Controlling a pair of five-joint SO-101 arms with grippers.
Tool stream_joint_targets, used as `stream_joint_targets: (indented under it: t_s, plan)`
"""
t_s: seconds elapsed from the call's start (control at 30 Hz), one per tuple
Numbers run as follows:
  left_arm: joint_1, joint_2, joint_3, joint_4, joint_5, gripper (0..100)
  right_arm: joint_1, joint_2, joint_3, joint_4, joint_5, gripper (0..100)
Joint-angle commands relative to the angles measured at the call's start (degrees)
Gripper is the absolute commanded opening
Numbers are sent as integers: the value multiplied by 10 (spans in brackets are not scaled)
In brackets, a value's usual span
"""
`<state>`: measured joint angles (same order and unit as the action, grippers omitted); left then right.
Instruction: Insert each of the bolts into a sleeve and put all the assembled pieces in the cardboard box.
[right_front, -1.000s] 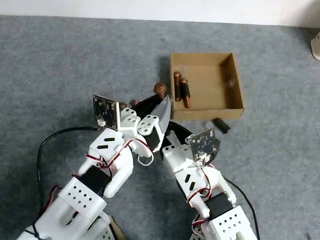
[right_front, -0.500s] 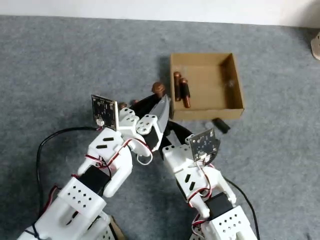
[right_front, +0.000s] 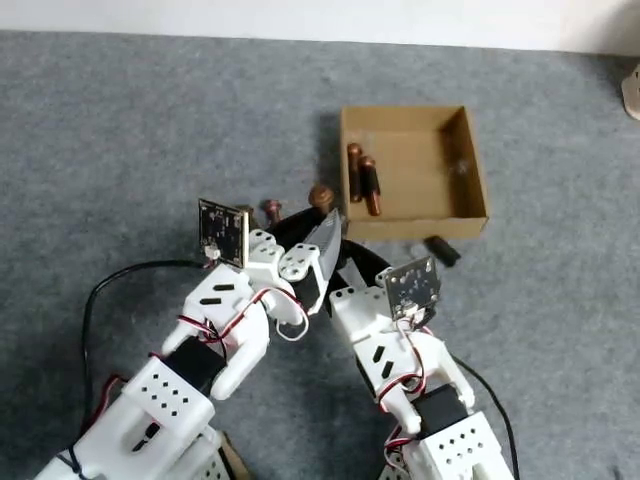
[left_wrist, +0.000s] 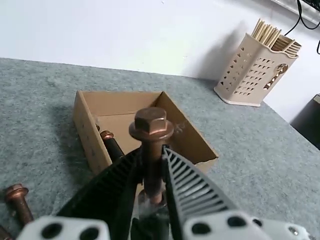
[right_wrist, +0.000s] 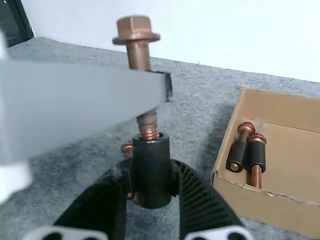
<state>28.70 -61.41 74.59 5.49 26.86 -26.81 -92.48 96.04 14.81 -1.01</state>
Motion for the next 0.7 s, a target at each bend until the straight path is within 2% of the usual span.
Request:
stream_joint_targets:
  t_s: [0.0, 0.07, 0.13, 0.3, 0.47, 0.57, 0.67]
  plan:
    - [12, -5, 2, -4, 0, 5, 22, -7, 77, -15, -6, 5]
    - [12, -5, 2, -4, -6, 11, 22, -7, 77, -15, -6, 5]
    - [10, -4, 2, -4, -34, 57, 22, -7, 77, -12, -6, 5]
    - [10, -8, 46, 4, -116, 286, 22, -3, 77, -11, -6, 5]
    - [10, -9, 45, 120, -131, 451, 22, -3, 77, -11, -6, 5]
    - [-10, -10, 30, 206, -131, 488, 34, -3, 77, 1, -6, 5]
    - [-65, -10, 15, 270, -131, 496, 66, -3, 77, 13, -6, 5]
